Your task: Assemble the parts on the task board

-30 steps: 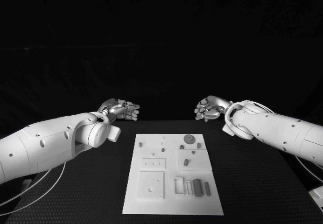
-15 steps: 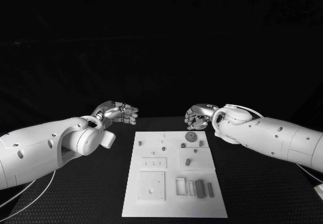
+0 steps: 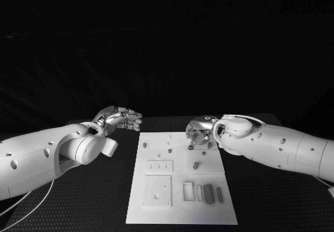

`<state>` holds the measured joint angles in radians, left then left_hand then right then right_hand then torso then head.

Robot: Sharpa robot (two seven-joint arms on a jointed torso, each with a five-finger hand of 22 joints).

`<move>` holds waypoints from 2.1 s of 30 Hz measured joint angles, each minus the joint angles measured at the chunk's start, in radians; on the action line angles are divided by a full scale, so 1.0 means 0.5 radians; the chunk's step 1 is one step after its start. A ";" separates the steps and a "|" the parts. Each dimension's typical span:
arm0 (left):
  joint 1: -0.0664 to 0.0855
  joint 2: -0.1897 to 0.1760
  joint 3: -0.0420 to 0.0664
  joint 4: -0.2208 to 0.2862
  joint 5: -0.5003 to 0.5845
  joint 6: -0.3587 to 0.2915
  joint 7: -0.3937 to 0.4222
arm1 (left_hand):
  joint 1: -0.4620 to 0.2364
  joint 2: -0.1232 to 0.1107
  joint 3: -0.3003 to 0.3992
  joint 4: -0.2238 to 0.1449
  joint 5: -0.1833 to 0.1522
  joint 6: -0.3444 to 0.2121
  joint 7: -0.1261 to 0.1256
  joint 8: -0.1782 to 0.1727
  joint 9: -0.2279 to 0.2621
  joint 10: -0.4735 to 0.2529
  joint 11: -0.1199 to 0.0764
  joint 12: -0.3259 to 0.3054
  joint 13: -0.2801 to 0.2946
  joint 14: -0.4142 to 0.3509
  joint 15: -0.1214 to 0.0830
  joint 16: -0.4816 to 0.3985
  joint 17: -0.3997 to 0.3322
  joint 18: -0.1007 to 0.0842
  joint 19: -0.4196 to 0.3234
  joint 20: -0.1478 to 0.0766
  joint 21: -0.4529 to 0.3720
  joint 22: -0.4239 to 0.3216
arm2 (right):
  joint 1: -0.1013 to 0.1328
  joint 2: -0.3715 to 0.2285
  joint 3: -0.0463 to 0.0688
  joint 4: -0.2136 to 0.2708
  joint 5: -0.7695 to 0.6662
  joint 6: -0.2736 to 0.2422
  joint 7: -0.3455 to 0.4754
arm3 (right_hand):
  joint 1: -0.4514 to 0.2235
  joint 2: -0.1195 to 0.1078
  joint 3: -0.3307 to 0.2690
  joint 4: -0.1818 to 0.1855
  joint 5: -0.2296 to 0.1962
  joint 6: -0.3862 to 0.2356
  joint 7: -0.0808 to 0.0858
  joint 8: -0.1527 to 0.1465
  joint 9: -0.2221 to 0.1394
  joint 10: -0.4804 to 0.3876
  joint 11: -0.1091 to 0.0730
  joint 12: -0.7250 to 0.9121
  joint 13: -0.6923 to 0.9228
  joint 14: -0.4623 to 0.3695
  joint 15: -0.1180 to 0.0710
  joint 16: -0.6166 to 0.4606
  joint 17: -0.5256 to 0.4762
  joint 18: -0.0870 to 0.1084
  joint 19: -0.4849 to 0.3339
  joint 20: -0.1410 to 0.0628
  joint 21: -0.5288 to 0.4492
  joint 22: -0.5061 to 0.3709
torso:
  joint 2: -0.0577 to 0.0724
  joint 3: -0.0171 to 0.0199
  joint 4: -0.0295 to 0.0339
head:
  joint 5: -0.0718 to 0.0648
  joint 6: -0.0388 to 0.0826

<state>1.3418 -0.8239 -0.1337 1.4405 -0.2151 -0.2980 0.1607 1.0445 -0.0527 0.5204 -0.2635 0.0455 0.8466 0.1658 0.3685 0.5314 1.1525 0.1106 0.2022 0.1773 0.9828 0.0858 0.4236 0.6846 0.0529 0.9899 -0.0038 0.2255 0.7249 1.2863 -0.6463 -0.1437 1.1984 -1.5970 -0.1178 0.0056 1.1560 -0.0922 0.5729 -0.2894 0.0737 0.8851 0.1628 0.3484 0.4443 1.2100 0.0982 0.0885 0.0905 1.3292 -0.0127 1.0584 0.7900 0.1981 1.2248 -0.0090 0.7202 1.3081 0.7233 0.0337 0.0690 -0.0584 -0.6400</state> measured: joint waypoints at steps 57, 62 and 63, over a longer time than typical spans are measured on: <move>0.014 -0.015 0.001 -0.002 -0.007 0.042 -0.017 | -0.024 -0.008 -0.010 0.021 0.000 0.000 0.000 -0.027 -0.007 0.000 0.000 -0.037 0.016 0.007 0.007 -0.028 0.024 -0.019 0.000 0.000 -0.008 0.008 | -0.023 0.052 -0.031 -0.101 -0.233 -0.081 -0.042 | -0.061 -0.017 0.047 0.002 0.008 0.029 -0.007 -0.029 0.023 0.022 0.000 -0.026 0.005 -0.045 -0.004 0.074 -0.051 -0.001 -0.060 -0.003 0.073 -0.001 | 0.121 0.0280 0.027 | -0.018 0.029; 0.014 -0.015 0.001 -0.001 -0.007 0.047 -0.020 | -0.032 -0.016 -0.014 0.026 0.000 0.000 0.000 -0.027 -0.007 0.000 0.000 -0.037 0.016 0.007 0.007 -0.028 0.026 -0.019 0.000 0.000 -0.008 0.008 | -0.027 0.047 -0.035 -0.092 -0.240 -0.140 -0.049 | -0.066 -0.040 0.047 0.002 0.008 0.020 0.002 -0.040 0.023 0.013 0.008 -0.052 -0.010 -0.058 0.008 0.082 -0.059 -0.001 -0.081 -0.003 0.075 -0.001 | 0.124 0.0301 0.027 | -0.018 0.037; 0.014 -0.015 0.001 -0.001 -0.007 0.048 -0.020 | -0.032 -0.016 -0.014 0.025 0.000 0.000 0.000 -0.027 -0.007 0.000 0.000 -0.037 0.016 0.007 0.007 -0.028 0.026 -0.020 0.000 0.000 -0.008 0.008 | -0.028 0.047 -0.035 -0.090 -0.240 -0.151 -0.051 | -0.066 -0.040 0.047 0.002 0.008 0.020 0.002 -0.040 0.023 0.010 0.011 -0.057 -0.012 -0.059 0.009 0.082 -0.059 -0.001 -0.082 -0.003 0.081 -0.001 | 0.125 0.0305 0.027 | -0.018 0.038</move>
<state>1.3486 -0.8315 -0.1331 1.4399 -0.2188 -0.2741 0.1505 1.0288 -0.0606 0.5133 -0.2508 0.0455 0.8465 0.1658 0.3552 0.5278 1.1523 0.1108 0.1840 0.1855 0.9863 0.0894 0.4095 0.6977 0.0432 0.9900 -0.0036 0.2216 0.7290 1.2722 -0.6231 -0.1613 1.1532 -1.7171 -0.1934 -0.0198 1.1230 -0.1121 0.5964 -0.2883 0.0775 0.8951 0.1637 0.3286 0.4555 1.2151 0.1037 0.0602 0.0846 1.2999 -0.0085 1.0993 0.7605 0.1974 1.1840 -0.0108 0.7608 1.3077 0.7857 0.0489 0.0825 -0.0673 -0.6209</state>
